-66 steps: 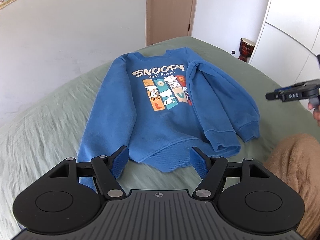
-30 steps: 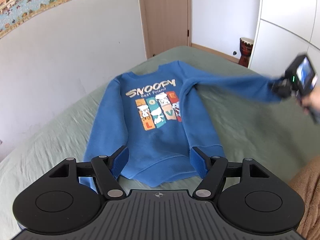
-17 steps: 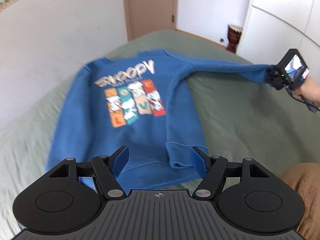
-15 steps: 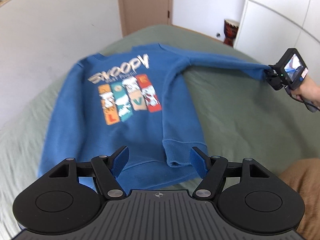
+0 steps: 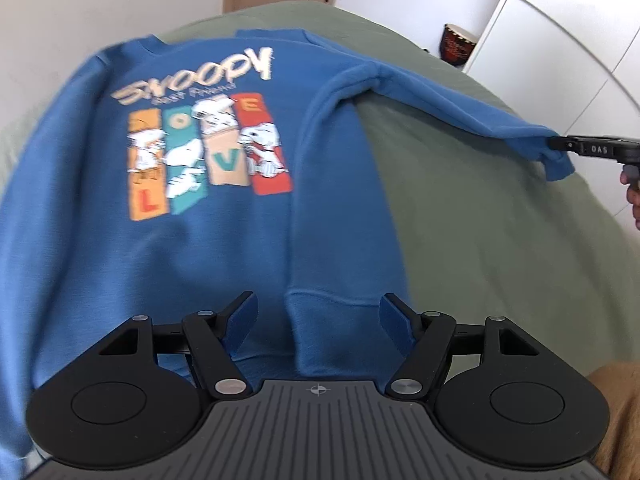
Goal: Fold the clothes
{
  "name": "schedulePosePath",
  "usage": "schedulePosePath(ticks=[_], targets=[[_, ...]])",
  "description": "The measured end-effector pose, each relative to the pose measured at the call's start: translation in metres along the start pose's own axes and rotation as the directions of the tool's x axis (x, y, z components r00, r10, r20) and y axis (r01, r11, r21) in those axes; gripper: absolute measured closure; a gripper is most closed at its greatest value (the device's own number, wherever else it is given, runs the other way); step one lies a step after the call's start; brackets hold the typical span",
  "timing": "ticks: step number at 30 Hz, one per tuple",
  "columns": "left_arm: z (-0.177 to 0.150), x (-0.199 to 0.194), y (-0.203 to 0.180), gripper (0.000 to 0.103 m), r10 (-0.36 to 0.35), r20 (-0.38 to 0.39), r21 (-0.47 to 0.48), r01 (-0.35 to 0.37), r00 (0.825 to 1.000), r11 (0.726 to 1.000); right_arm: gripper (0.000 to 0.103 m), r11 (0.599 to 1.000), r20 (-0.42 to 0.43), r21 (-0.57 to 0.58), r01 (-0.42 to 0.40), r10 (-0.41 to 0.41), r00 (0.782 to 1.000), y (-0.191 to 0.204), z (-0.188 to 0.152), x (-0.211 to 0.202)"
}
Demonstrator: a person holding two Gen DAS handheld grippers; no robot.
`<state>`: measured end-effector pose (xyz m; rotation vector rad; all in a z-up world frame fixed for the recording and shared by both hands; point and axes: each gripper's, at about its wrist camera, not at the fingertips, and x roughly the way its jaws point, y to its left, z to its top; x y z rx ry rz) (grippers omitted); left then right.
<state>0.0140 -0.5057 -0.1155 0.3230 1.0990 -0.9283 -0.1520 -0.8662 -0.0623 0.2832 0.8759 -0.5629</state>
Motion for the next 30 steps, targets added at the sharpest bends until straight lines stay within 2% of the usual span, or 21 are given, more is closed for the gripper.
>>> schedulePosePath(ticks=[2, 6, 8, 10, 11, 13, 14, 17, 18, 22, 24, 28, 29, 30], targets=[[-0.003, 0.008, -0.002, 0.036, -0.005, -0.017, -0.001, 0.005, 1.000, 1.000, 0.051, 0.996, -0.003, 0.089, -0.015, 0.015, 1.000, -0.014, -0.002, -0.001], [-0.007, 0.014, -0.003, 0.036, -0.017, -0.033, -0.006, 0.016, 0.999, 1.000, 0.051, 0.967, 0.008, 0.234, -0.097, 0.098, 0.995, -0.039, -0.015, -0.008], [-0.005, 0.019, -0.003, 0.036, -0.023, -0.044, -0.018, 0.022, 0.999, 1.000, 0.050, 0.936, -0.004, 0.291, -0.200, 0.210, 0.978, -0.047, -0.023, -0.014], [-0.004, 0.021, -0.005, 0.036, -0.025, -0.047, -0.013, 0.024, 0.999, 1.000, 0.048, 0.906, -0.015, 0.290, -0.307, 0.325, 0.946, -0.047, -0.027, -0.022], [-0.003, 0.022, -0.007, 0.036, -0.024, -0.045, -0.004, 0.024, 0.999, 1.000, 0.047, 0.907, -0.016, 0.281, -0.315, 0.332, 0.943, -0.047, -0.024, -0.019], [0.000, 0.023, -0.008, 0.036, -0.023, -0.044, -0.008, 0.023, 0.999, 1.000, 0.043, 0.934, -0.029, 0.266, -0.240, 0.256, 0.966, -0.050, -0.025, -0.024], [0.000, 0.024, -0.009, 0.036, -0.022, -0.043, -0.013, 0.022, 0.999, 1.000, 0.043, 0.932, -0.030, 0.285, -0.223, 0.241, 0.970, -0.054, -0.025, -0.024], [0.000, 0.028, -0.012, 0.036, -0.015, -0.040, -0.011, 0.014, 0.999, 1.000, 0.043, 0.871, -0.042, 0.461, -0.168, 0.211, 0.977, -0.083, -0.029, -0.004], [0.000, 0.029, -0.013, 0.036, -0.012, -0.038, -0.009, 0.011, 0.999, 1.000, 0.043, 0.856, -0.045, 0.491, -0.161, 0.210, 0.977, -0.088, -0.032, 0.002], [-0.001, 0.035, -0.017, 0.034, -0.002, -0.023, -0.005, 0.002, 1.000, 1.000, 0.043, 0.754, -0.045, 0.634, -0.169, 0.255, 0.966, -0.099, -0.049, 0.033], [-0.001, 0.037, -0.019, 0.034, 0.002, -0.018, -0.003, -0.002, 1.000, 1.000, 0.044, 0.732, -0.053, 0.661, -0.164, 0.264, 0.963, -0.095, -0.052, 0.047], [0.000, 0.041, -0.030, 0.039, 0.030, 0.001, 0.029, -0.030, 1.000, 0.999, 0.057, 0.717, -0.063, 0.686, -0.124, 0.227, 0.972, -0.086, -0.059, 0.061], [0.000, 0.041, -0.032, 0.046, 0.033, 0.005, 0.034, -0.033, 0.999, 0.999, 0.060, 0.716, -0.058, 0.687, -0.122, 0.221, 0.974, -0.086, -0.059, 0.060], [-0.001, 0.040, -0.032, 0.052, 0.033, 0.008, 0.035, -0.033, 0.999, 0.999, 0.069, 0.722, -0.062, 0.683, -0.111, 0.209, 0.976, -0.086, -0.057, 0.057]])
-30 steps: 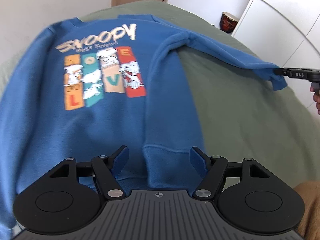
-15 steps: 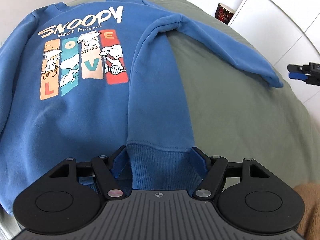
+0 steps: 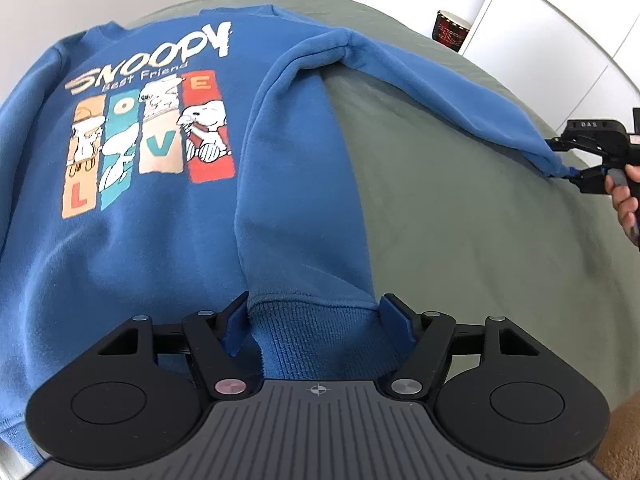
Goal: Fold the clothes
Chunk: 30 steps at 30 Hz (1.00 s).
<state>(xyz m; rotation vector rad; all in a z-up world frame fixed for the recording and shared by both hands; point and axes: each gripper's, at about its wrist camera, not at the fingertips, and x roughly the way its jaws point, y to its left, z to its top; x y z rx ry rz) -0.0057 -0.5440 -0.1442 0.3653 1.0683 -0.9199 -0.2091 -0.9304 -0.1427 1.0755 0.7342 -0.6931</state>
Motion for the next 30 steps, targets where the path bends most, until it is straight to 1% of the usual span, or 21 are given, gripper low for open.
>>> schedulePosePath(ticks=[1, 2, 3, 4, 7, 8, 9, 10, 13, 14, 16, 18, 20, 22, 23, 24, 25, 26, 27, 28, 30], targets=[[0.000, -0.003, -0.003, 0.062, -0.001, 0.013, 0.008, 0.001, 1.000, 1.000, 0.080, 1.000, 0.002, -0.002, 0.004, -0.004, 1.000, 0.001, 0.000, 0.001], [0.001, -0.007, -0.007, 0.074, 0.005, 0.024, 0.027, -0.006, 1.000, 1.000, 0.080, 1.000, 0.015, -0.022, 0.009, -0.009, 1.000, 0.004, 0.001, -0.003], [0.002, -0.010, -0.012, 0.079, 0.012, 0.035, 0.045, -0.013, 0.999, 0.999, 0.083, 0.998, 0.044, -0.057, 0.020, -0.017, 0.999, 0.009, 0.004, -0.010], [0.003, -0.013, -0.016, 0.090, 0.018, 0.046, 0.064, -0.021, 0.999, 0.998, 0.084, 0.996, 0.070, -0.088, 0.032, -0.026, 0.997, 0.015, 0.007, -0.017], [0.006, -0.024, -0.032, 0.092, 0.017, 0.066, 0.124, -0.025, 0.998, 0.992, 0.084, 0.978, 0.152, -0.193, 0.084, -0.054, 0.987, 0.034, 0.016, -0.030], [0.008, -0.029, -0.043, 0.092, 0.020, 0.069, 0.181, -0.032, 0.997, 0.983, 0.085, 0.961, 0.199, -0.252, 0.119, -0.069, 0.978, 0.046, 0.021, -0.038], [0.010, -0.034, -0.054, 0.092, 0.022, 0.072, 0.237, -0.038, 0.997, 0.971, 0.085, 0.931, 0.256, -0.326, 0.165, -0.081, 0.963, 0.062, 0.027, -0.048], [0.012, -0.039, -0.065, 0.092, 0.024, 0.074, 0.292, -0.045, 0.997, 0.955, 0.085, 0.909, 0.295, -0.368, 0.197, -0.087, 0.951, 0.073, 0.033, -0.053], [0.015, -0.029, -0.090, 0.091, 0.031, 0.020, 0.416, -0.037, 0.999, 0.909, 0.082, 0.858, 0.359, -0.433, 0.275, -0.116, 0.926, 0.094, 0.055, -0.041], [0.015, -0.027, -0.093, 0.091, 0.035, 0.011, 0.437, -0.036, 0.999, 0.899, 0.081, 0.848, 0.352, -0.435, 0.302, -0.148, 0.924, 0.095, 0.059, -0.029], [0.007, -0.005, -0.108, 0.090, 0.074, -0.045, 0.537, -0.038, 0.996, 0.843, 0.073, 0.829, 0.326, -0.433, 0.352, -0.220, 0.919, 0.094, 0.065, -0.005], [-0.002, 0.001, -0.109, 0.086, 0.065, -0.068, 0.544, -0.017, 0.996, 0.839, 0.068, 0.822, 0.299, -0.417, 0.387, -0.278, 0.913, 0.087, 0.064, 0.015], [-0.008, 0.003, -0.109, 0.069, 0.034, -0.091, 0.544, 0.021, 0.995, 0.839, 0.067, 0.804, 0.324, -0.401, 0.439, -0.323, 0.889, 0.086, 0.059, 0.022], [-0.008, 0.001, -0.110, 0.062, -0.020, -0.113, 0.535, 0.078, 0.993, 0.841, 0.063, 0.790, 0.362, -0.413, 0.454, -0.315, 0.877, 0.098, 0.053, 0.019], [-0.007, 0.001, -0.110, 0.061, -0.030, -0.125, 0.530, 0.092, 0.992, 0.843, 0.061, 0.782, 0.381, -0.419, 0.460, -0.309, 0.872, 0.104, 0.050, 0.018], [-0.006, 0.000, -0.110, 0.061, -0.041, -0.136, 0.525, 0.107, 0.990, 0.844, 0.056, 0.797, 0.350, -0.456, 0.397, -0.250, 0.903, 0.116, 0.043, 0.013], [-0.004, -0.003, -0.107, 0.061, -0.060, -0.145, 0.509, 0.126, 0.988, 0.851, 0.047, 0.810, 0.304, -0.496, 0.314, -0.177, 0.936, 0.130, 0.037, 0.008], [-0.002, -0.005, -0.104, 0.061, -0.079, -0.153, 0.493, 0.145, 0.985, 0.858, 0.042, 0.816, 0.262, -0.517, 0.258, -0.135, 0.955, 0.138, 0.031, 0.005], [0.000, -0.008, -0.101, 0.060, -0.098, -0.160, 0.476, 0.164, 0.982, 0.864, 0.034, 0.820, 0.179, -0.552, 0.153, -0.063, 0.982, 0.157, 0.019, 0.004], [0.004, -0.014, -0.090, 0.060, -0.115, -0.155, 0.446, 0.173, 0.981, 0.878, 0.031, 0.813, 0.119, -0.578, 0.072, -0.004, 0.993, 0.175, 0.007, 0.005], [0.005, -0.020, -0.082, 0.057, -0.116, -0.146, 0.427, 0.168, 0.982, 0.889, 0.029, 0.803, 0.044, -0.595, -0.019, 0.057, 0.997, 0.198, -0.010, 0.011]])
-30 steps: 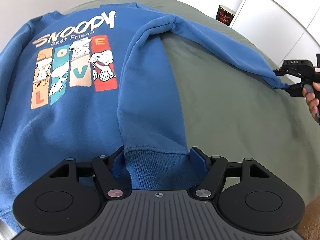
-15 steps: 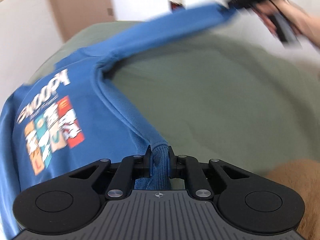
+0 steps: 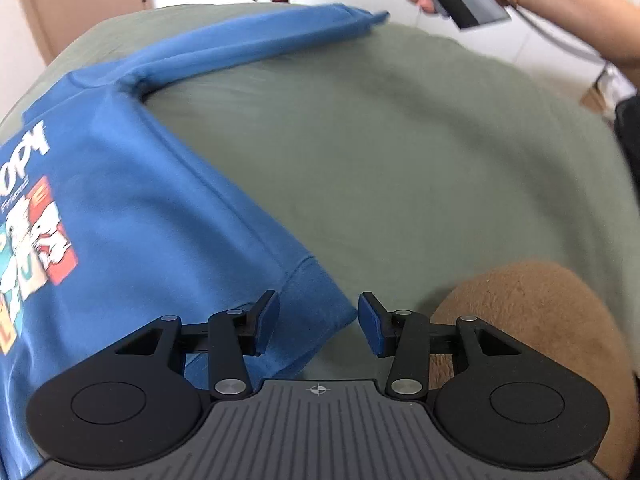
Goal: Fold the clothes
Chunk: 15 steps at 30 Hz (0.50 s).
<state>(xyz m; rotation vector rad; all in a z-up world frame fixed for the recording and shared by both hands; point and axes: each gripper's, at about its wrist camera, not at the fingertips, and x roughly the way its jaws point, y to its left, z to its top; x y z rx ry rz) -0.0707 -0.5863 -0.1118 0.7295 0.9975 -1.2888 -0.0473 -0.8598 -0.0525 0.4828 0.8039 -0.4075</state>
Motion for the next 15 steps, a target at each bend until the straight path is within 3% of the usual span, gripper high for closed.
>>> schedulePosePath(ticks=[2, 4, 8, 10, 11, 12, 13, 15], targets=[[-0.009, -0.008, 0.017, 0.056, 0.020, 0.007, -0.054, -0.019, 1.000, 0.998, 0.029, 0.994, -0.040, 0.002, -0.105, 0.105, 0.994, 0.034, 0.000, 0.013], [-0.017, -0.014, 0.033, 0.056, 0.043, 0.011, -0.106, -0.042, 0.999, 0.994, 0.029, 0.989, -0.092, 0.034, -0.146, 0.149, 0.985, 0.064, 0.000, 0.038], [-0.032, -0.033, 0.062, 0.056, 0.069, 0.045, -0.205, -0.058, 0.997, 0.977, 0.029, 0.988, -0.141, 0.104, -0.116, 0.130, 0.981, 0.086, -0.002, 0.074], [-0.031, -0.038, 0.063, 0.056, 0.077, 0.059, -0.202, -0.063, 0.995, 0.977, 0.033, 0.982, -0.173, 0.161, -0.096, 0.124, 0.977, 0.082, -0.006, 0.085], [-0.032, -0.041, 0.065, 0.056, 0.082, 0.068, -0.197, -0.067, 0.994, 0.978, 0.041, 0.980, -0.185, 0.176, -0.087, 0.120, 0.975, 0.079, -0.010, 0.085], [-0.032, -0.041, 0.066, 0.056, 0.079, 0.070, -0.194, -0.064, 0.994, 0.979, 0.071, 0.984, -0.203, 0.167, -0.065, 0.099, 0.974, 0.076, -0.011, 0.089], [-0.031, -0.041, 0.066, 0.056, 0.076, 0.073, -0.191, -0.061, 0.994, 0.980, 0.083, 0.988, -0.217, 0.150, -0.042, 0.074, 0.973, 0.074, -0.014, 0.090], [-0.031, -0.041, 0.065, 0.056, 0.073, 0.077, -0.188, -0.058, 0.994, 0.981, 0.083, 0.990, -0.233, 0.143, -0.018, 0.052, 0.971, 0.075, -0.018, 0.101]])
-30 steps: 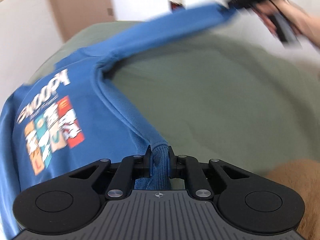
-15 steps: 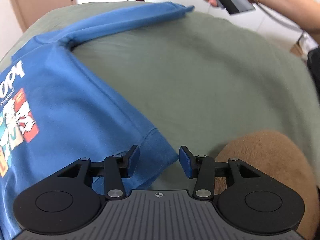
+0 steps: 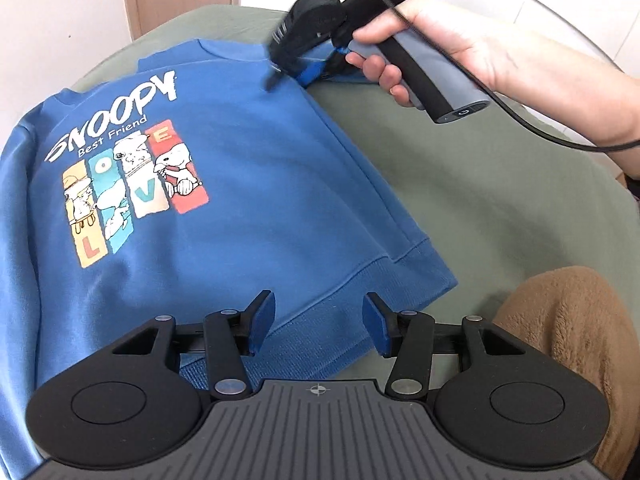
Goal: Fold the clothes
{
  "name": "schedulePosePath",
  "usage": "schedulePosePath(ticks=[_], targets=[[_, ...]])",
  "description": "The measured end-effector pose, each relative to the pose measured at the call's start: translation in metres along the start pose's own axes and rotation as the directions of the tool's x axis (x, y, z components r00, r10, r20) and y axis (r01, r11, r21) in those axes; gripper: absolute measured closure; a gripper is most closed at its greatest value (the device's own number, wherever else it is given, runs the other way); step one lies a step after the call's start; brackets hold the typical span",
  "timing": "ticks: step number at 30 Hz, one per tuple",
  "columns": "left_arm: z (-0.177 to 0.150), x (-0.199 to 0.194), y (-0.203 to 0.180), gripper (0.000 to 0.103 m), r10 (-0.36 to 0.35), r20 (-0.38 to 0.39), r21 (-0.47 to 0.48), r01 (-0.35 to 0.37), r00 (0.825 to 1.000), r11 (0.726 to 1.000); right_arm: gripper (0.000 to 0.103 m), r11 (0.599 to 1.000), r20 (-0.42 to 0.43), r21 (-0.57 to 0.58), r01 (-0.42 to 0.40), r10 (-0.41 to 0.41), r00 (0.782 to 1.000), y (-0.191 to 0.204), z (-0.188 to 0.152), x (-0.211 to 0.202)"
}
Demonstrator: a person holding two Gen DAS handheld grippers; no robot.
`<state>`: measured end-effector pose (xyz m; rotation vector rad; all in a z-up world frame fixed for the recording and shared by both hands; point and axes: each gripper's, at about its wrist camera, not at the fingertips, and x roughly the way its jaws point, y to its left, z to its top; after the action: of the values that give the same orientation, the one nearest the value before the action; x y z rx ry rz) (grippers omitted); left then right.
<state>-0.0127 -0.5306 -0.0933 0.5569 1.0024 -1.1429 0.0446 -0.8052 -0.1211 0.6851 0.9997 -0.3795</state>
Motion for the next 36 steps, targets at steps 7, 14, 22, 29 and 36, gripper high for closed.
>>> schedulePosePath(ticks=[7, 14, 22, 29, 36], targets=[[-0.011, 0.004, 0.017, 0.056, 0.001, -0.020, -0.047, -0.002, 1.000, 0.999, 0.066, 1.000, 0.008, -0.009, 0.019, -0.019, 1.000, -0.005, -0.007, 0.017], [-0.035, 0.002, 0.044, 0.056, 0.052, -0.053, -0.094, -0.056, 0.997, 0.994, 0.046, 0.996, 0.013, -0.093, 0.011, -0.010, 1.000, -0.016, -0.033, -0.039], [-0.050, -0.005, 0.046, 0.056, 0.077, -0.044, -0.094, -0.081, 0.996, 0.992, 0.046, 0.978, -0.187, -0.102, -0.184, 0.163, 0.969, -0.032, -0.125, -0.064], [-0.060, -0.018, 0.042, 0.056, 0.084, -0.022, -0.104, -0.086, 0.996, 0.991, 0.088, 0.966, -0.252, 0.023, -0.256, 0.253, 0.934, -0.042, -0.157, -0.059], [-0.066, -0.024, 0.042, 0.056, 0.095, -0.009, -0.112, -0.095, 0.995, 0.989, 0.090, 0.977, -0.276, -0.127, -0.171, 0.130, 0.952, -0.018, -0.168, -0.067]])
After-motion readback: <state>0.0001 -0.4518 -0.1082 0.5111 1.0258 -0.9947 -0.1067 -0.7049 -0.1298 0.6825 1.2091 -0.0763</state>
